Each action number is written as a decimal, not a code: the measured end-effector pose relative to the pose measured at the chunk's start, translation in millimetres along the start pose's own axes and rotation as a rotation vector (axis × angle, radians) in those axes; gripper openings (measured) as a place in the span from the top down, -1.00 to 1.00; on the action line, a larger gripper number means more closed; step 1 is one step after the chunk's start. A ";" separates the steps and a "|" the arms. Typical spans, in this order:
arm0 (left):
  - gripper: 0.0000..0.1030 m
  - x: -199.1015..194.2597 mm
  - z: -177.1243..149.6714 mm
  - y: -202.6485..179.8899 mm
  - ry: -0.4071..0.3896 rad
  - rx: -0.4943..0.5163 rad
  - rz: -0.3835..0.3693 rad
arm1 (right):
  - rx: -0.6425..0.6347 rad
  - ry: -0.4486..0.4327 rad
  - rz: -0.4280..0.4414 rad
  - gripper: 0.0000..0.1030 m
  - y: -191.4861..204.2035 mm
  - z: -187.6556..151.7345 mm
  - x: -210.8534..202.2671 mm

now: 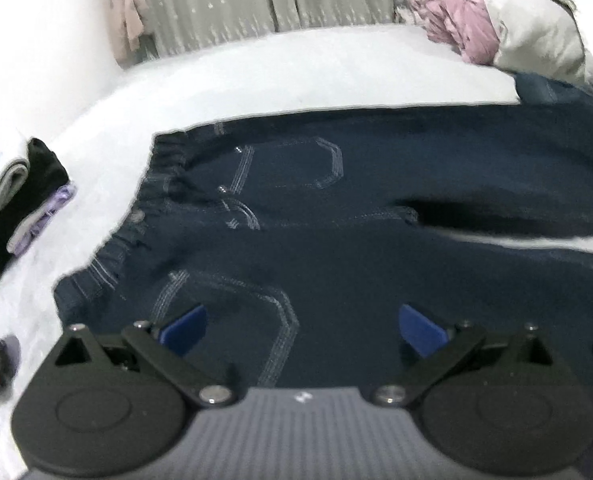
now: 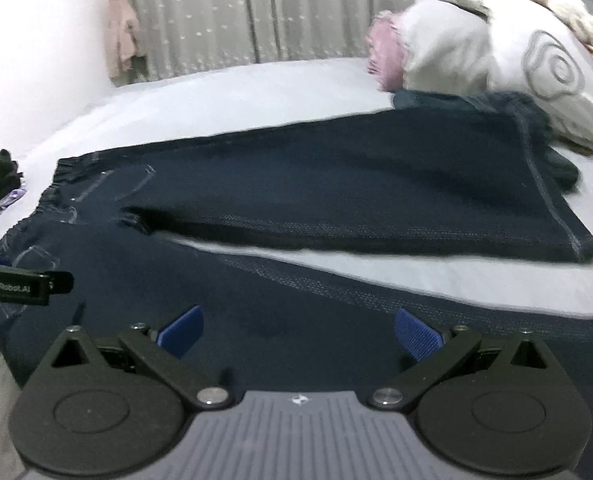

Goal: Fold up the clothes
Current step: 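Move both grippers over the dark blue jeans toward the legs and waistband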

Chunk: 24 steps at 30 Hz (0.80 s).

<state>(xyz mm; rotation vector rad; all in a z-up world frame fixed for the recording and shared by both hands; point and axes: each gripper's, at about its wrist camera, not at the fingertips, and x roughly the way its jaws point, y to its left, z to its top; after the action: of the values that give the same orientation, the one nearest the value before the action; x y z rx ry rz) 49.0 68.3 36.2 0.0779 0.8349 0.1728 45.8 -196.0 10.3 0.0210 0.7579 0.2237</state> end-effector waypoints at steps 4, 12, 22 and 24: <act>-1.00 12.9 12.3 24.7 0.034 -0.122 -0.011 | -0.060 -0.006 0.031 -0.99 22.6 21.6 28.3; -1.00 44.6 21.6 61.7 0.096 -0.268 -0.090 | -0.133 0.027 0.133 -0.99 60.0 70.1 80.5; -1.00 65.7 19.9 102.4 0.109 -0.411 -0.118 | -0.415 0.003 0.194 -0.96 110.3 126.5 160.1; -1.00 70.1 20.0 110.7 0.111 -0.441 -0.115 | -0.445 -0.021 0.184 -0.96 116.2 138.7 174.0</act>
<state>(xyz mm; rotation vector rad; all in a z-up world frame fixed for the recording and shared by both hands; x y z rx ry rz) 96.5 189.9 13.5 -0.3962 0.8921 0.2506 240.6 -37.7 4.5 -0.3291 0.6724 0.5624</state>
